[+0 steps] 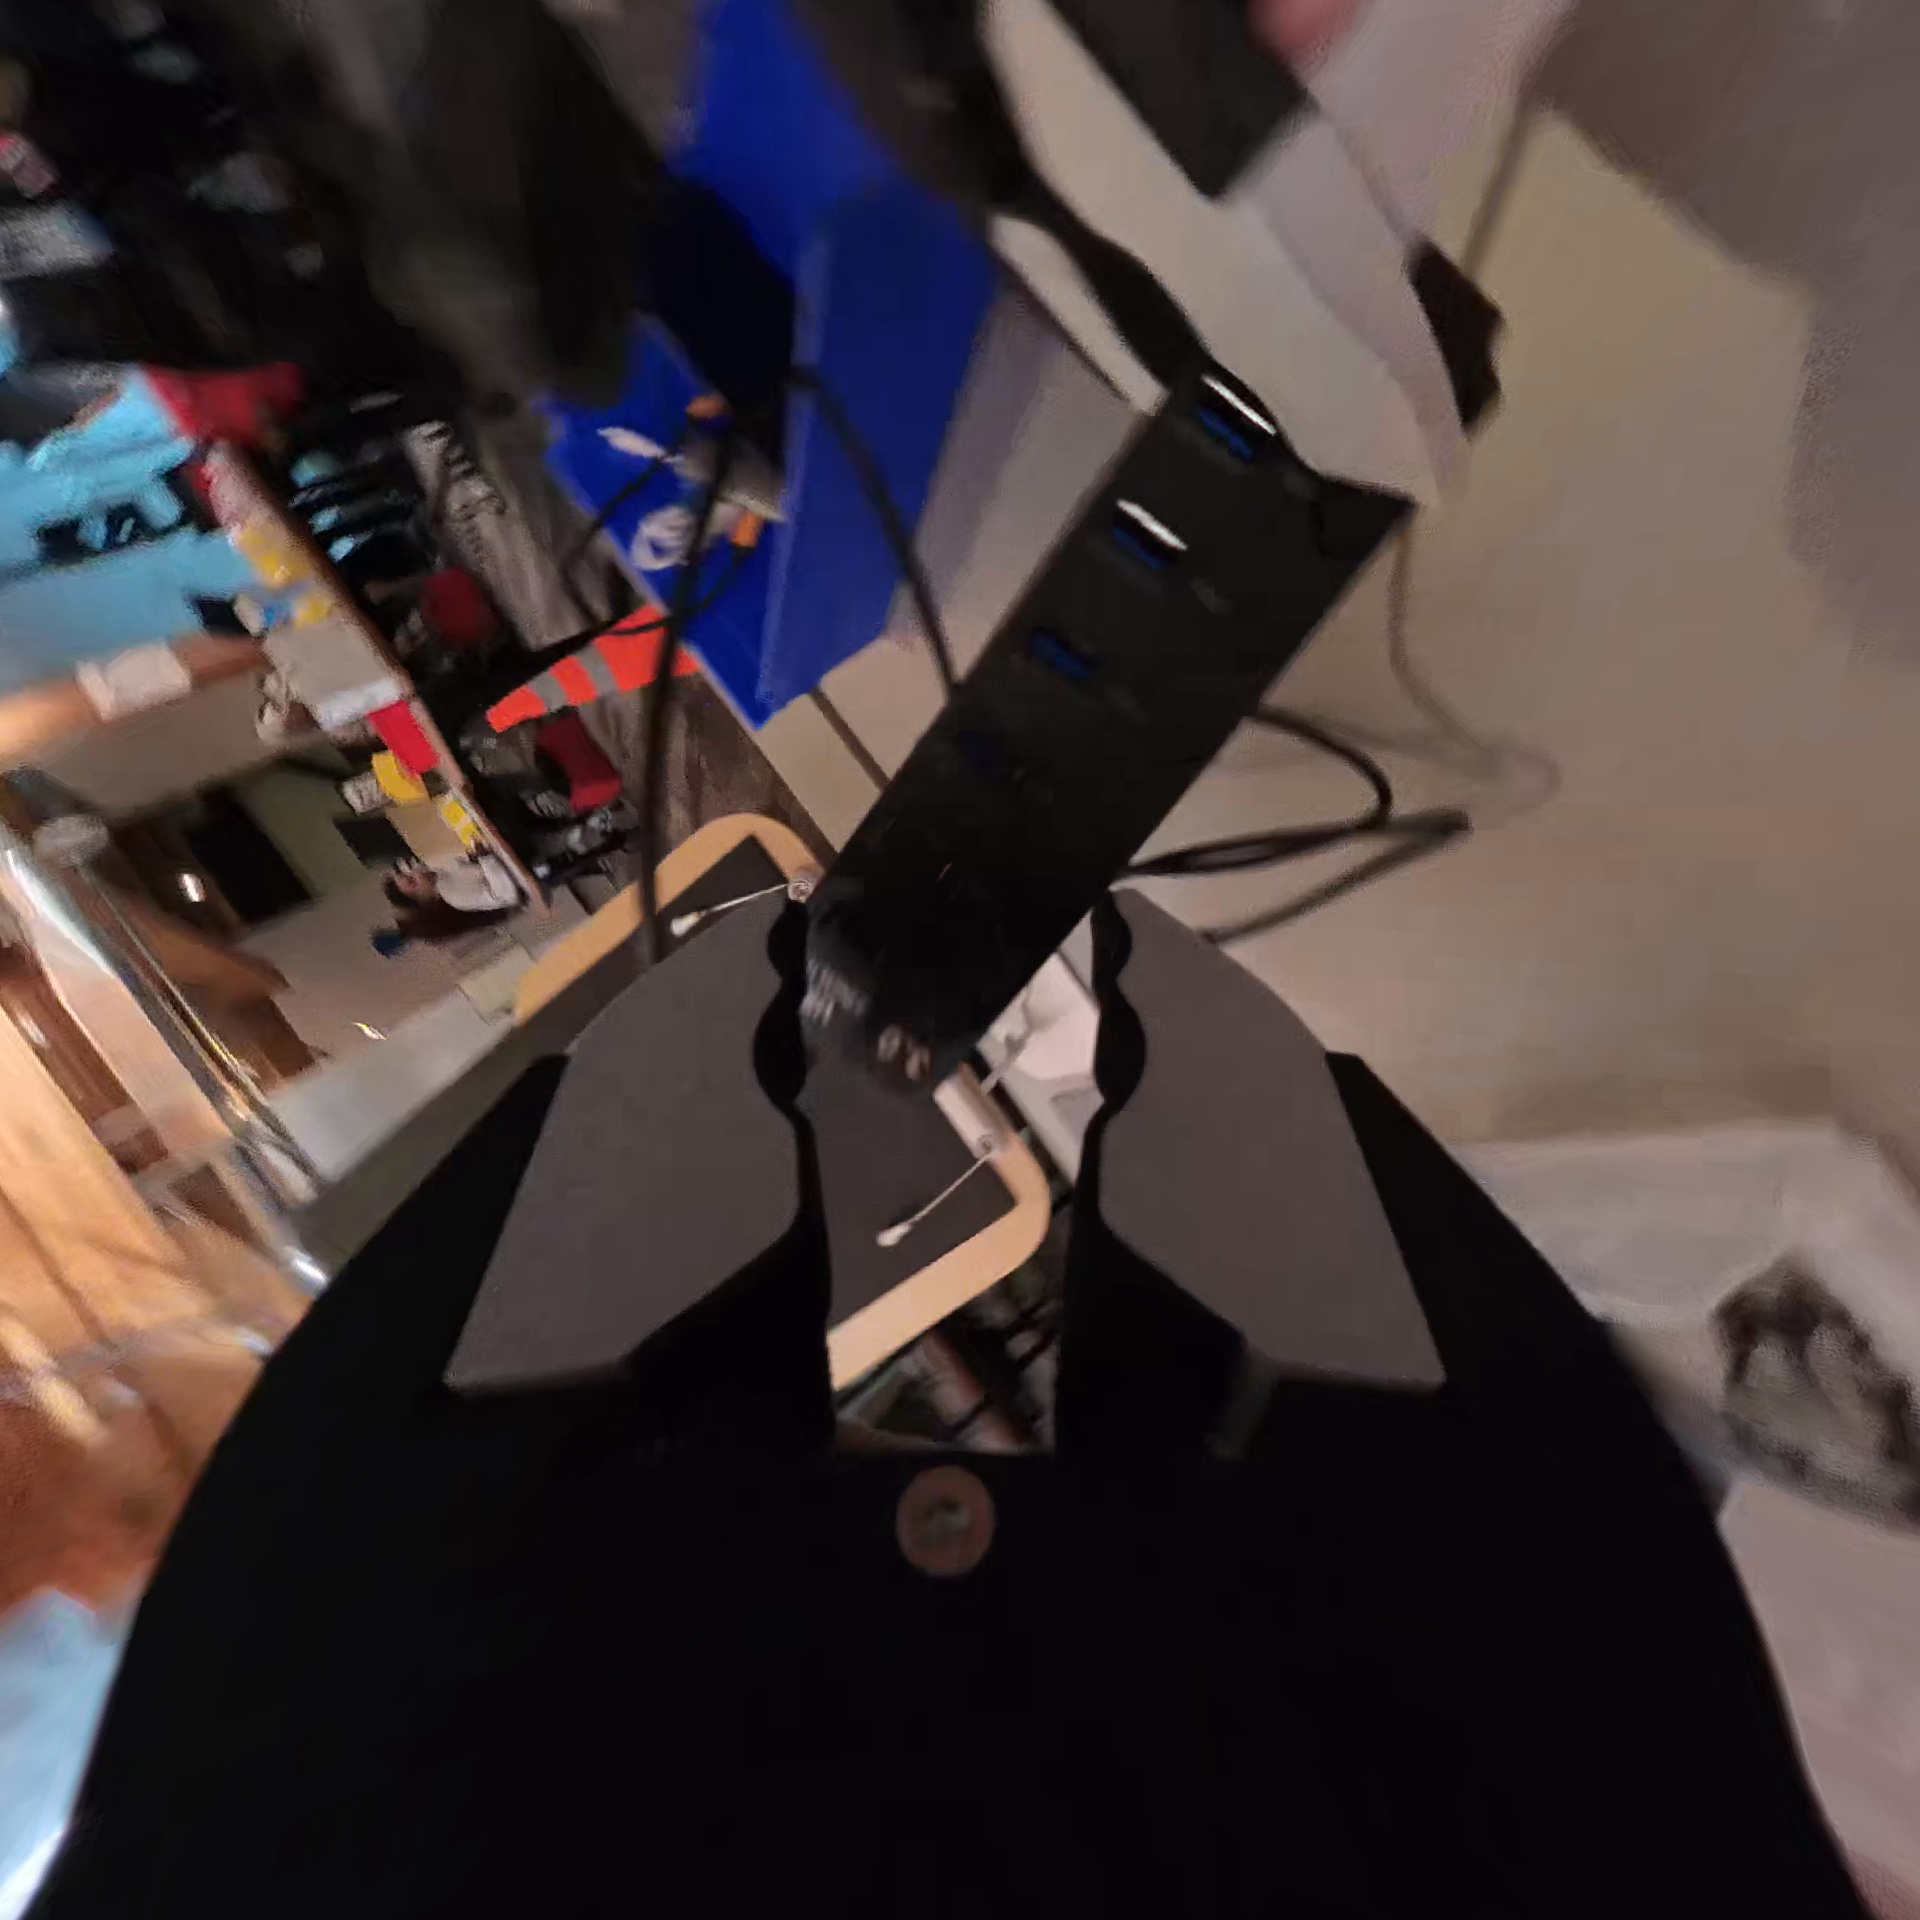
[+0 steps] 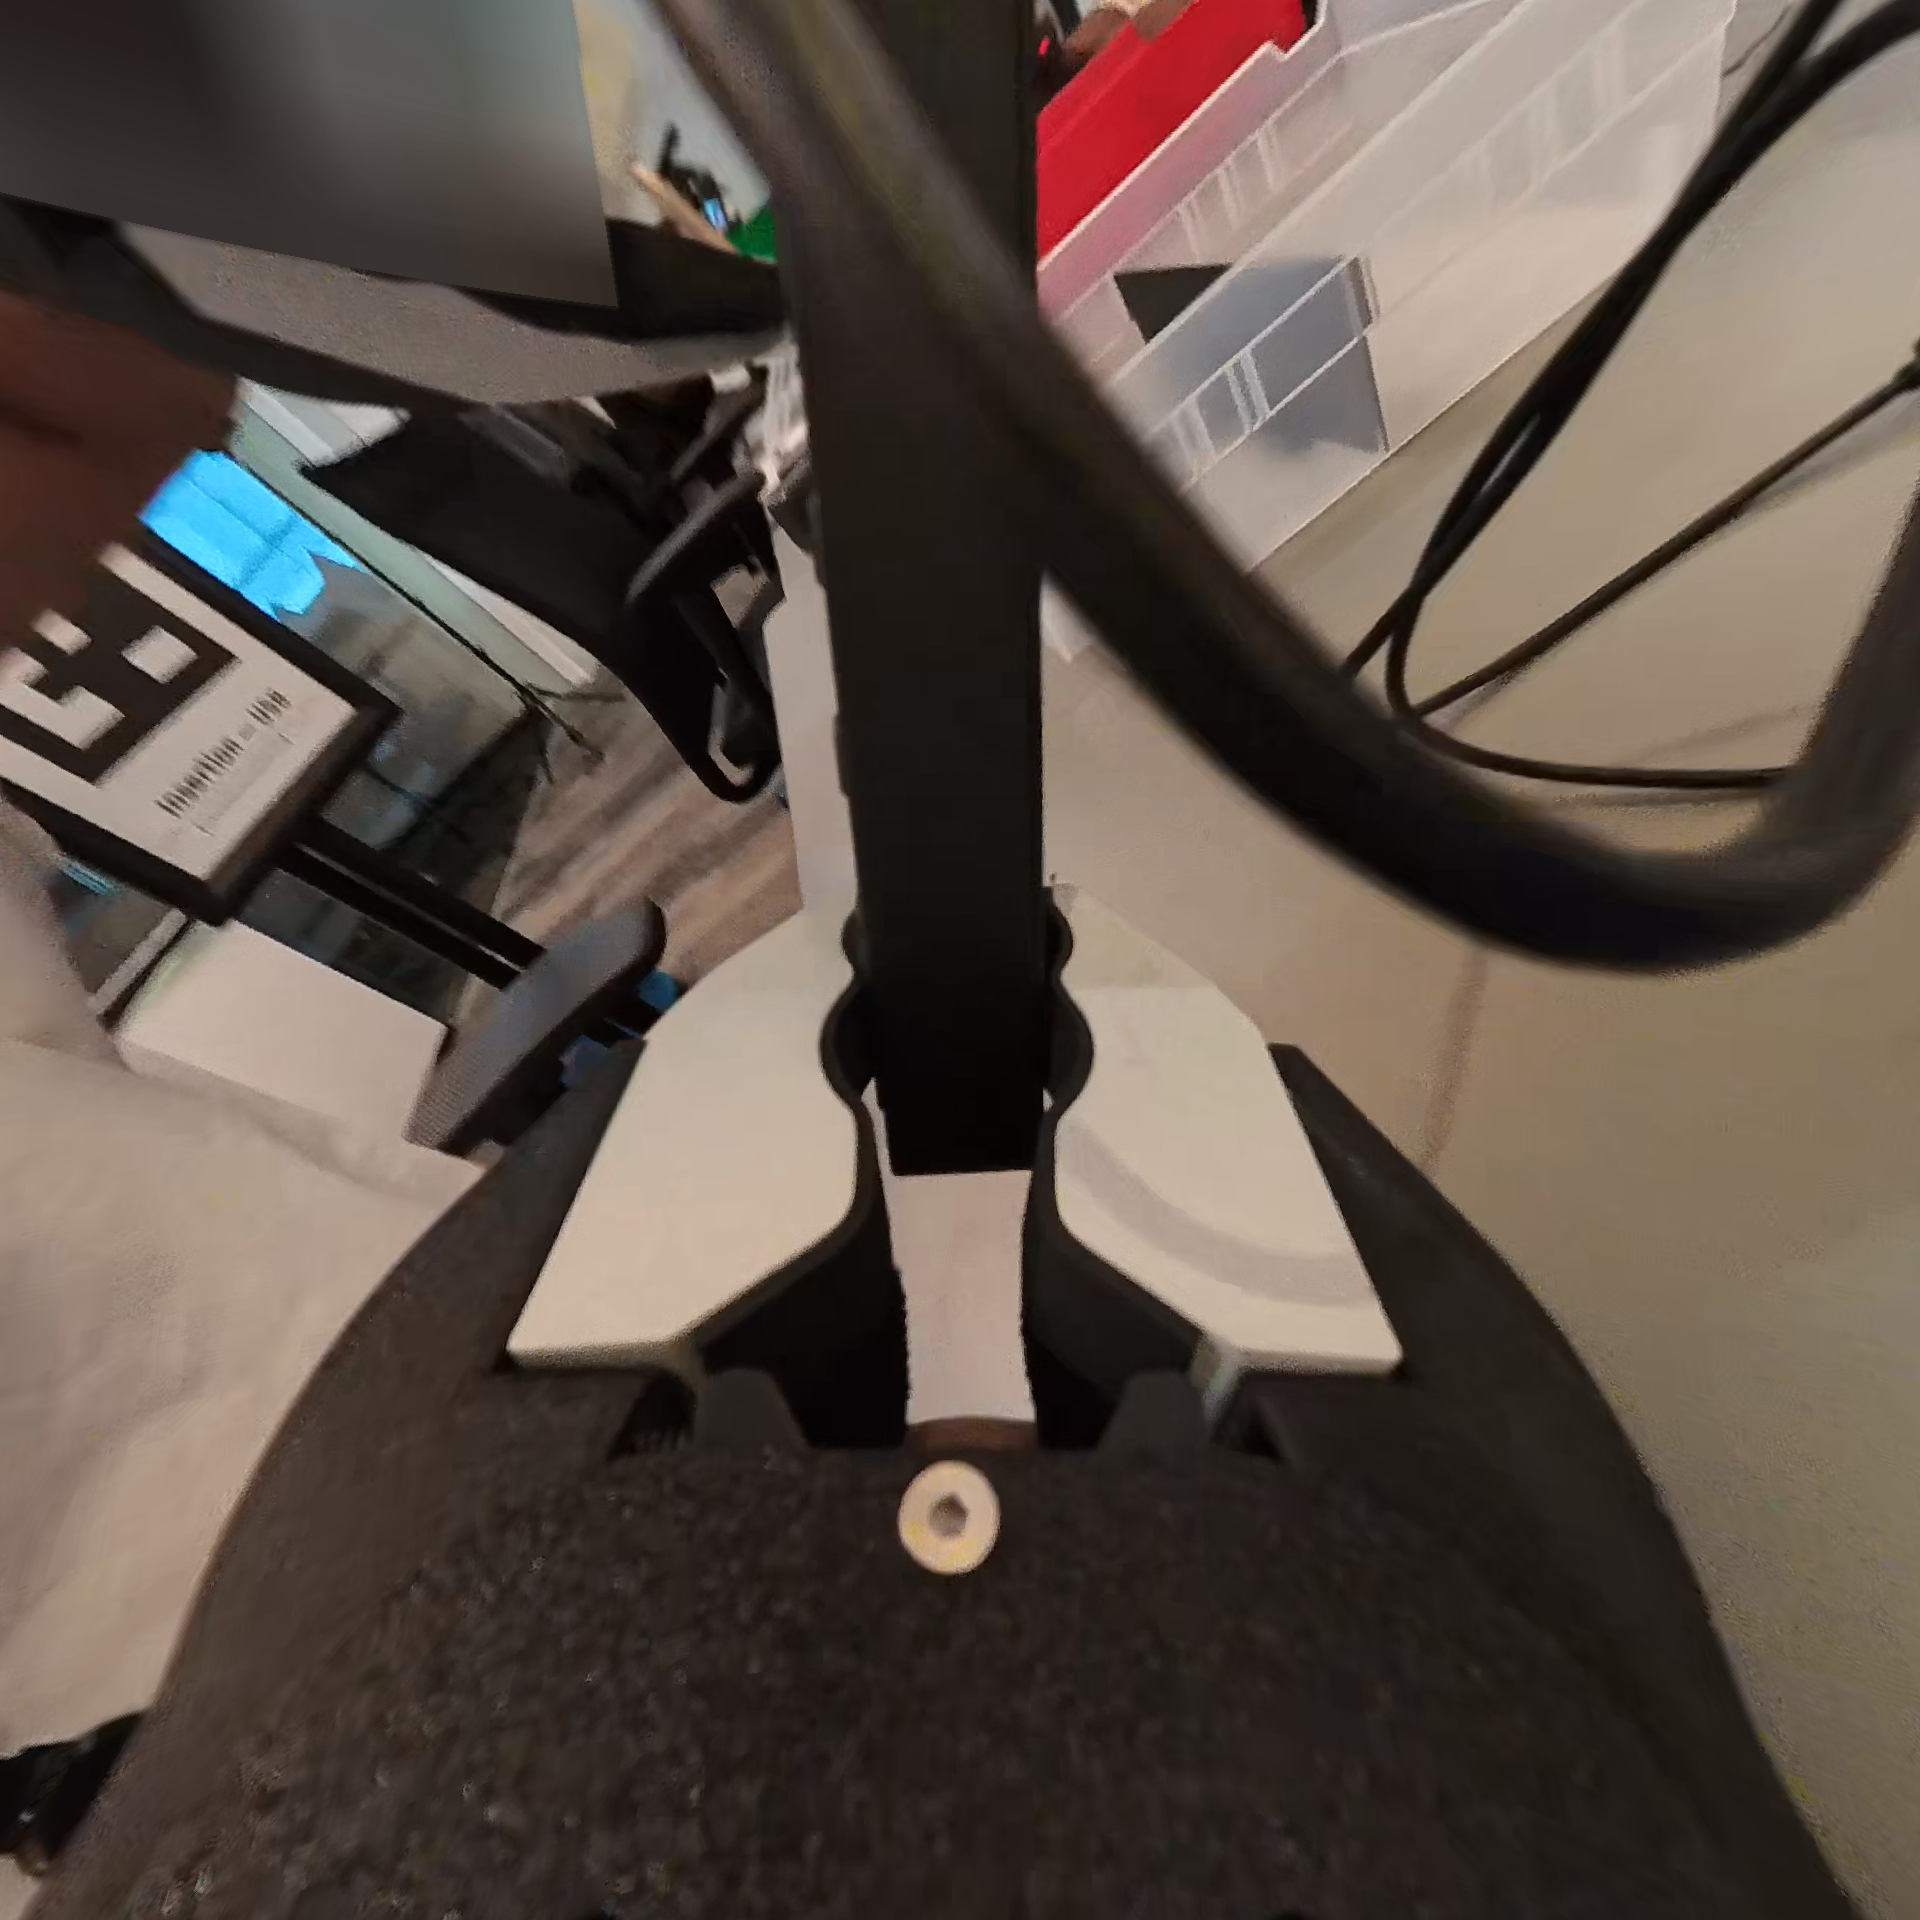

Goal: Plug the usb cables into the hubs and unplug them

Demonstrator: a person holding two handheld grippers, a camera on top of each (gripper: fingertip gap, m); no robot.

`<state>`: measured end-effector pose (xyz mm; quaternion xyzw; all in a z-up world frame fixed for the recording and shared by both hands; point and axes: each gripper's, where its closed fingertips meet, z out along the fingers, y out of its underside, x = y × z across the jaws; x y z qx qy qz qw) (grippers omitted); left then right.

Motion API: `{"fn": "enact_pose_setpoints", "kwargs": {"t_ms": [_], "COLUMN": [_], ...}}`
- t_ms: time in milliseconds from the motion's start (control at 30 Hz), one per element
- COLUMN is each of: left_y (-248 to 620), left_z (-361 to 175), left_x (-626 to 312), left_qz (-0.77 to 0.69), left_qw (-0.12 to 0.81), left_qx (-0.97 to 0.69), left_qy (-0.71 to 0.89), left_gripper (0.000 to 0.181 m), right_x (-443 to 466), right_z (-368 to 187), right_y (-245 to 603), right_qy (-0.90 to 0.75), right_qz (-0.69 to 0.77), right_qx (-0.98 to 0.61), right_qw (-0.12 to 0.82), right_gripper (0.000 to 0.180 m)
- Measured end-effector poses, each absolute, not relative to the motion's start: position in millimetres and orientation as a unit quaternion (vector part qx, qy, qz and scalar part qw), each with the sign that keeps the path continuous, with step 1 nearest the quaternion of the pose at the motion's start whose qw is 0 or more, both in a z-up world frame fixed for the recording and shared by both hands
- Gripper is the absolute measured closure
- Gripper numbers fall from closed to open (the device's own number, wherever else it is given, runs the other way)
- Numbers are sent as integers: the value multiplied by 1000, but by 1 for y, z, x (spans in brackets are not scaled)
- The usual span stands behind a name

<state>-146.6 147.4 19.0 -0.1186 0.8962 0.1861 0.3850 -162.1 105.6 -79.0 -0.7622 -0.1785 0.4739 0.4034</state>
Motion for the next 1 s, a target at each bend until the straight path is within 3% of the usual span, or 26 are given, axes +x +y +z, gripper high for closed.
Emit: {"fn": "enact_pose_setpoints", "kwargs": {"t_ms": [133,233,333,367,400,433,467,800,1000], "left_y": [149,135,124,125,125,119,114,133,133], "left_z": [46,15,2,-3,-8,-9,-8,10,14], "left_x": [-154,-154,-142,-139,-136,-136,-136,-138,-133], "left_qz": [-49,-324,-509,-533,-550,-577,-605,-633,-649], "left_qw": [472,375,310,300,288,268,243,198,180], "left_qx": [-403,-592,-611,-612,-608,-589,-573,-540,-529], "left_qy": [782,636,521,501,494,499,496,518,516], "left_gripper": [135,113,107,108,121,146,151,155,155], "right_x": [-151,-152,-169,-177,-184,-189,-193,-192,-195], "right_z": [-68,-59,-68,-70,-70,-70,-72,-73,-67], "right_y": [108,108,102,98,94,91,91,100,109], "right_qy": [-132,-127,-172,-184,-196,-207,-212,-177,-180], "right_qz": [531,554,538,541,542,538,529,537,532], "right_qx": [-722,-696,-709,-708,-705,-704,-710,-697,-693], "right_qw": [423,440,423,415,413,414,414,441,453], "right_gripper": [153,153,153,153,153,152,152,137,152]}}
